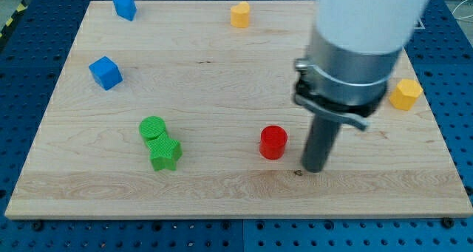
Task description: Move your arm towards red star
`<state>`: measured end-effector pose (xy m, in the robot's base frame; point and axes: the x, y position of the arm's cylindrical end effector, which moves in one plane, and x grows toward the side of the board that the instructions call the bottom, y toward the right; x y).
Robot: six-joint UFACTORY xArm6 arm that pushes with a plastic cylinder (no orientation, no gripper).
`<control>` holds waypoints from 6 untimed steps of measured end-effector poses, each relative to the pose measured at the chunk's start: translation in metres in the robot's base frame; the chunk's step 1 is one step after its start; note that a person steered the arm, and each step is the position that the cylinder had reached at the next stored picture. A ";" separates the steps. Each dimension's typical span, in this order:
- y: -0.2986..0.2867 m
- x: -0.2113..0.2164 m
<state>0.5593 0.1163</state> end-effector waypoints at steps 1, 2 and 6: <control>0.026 -0.010; 0.010 -0.034; 0.030 -0.238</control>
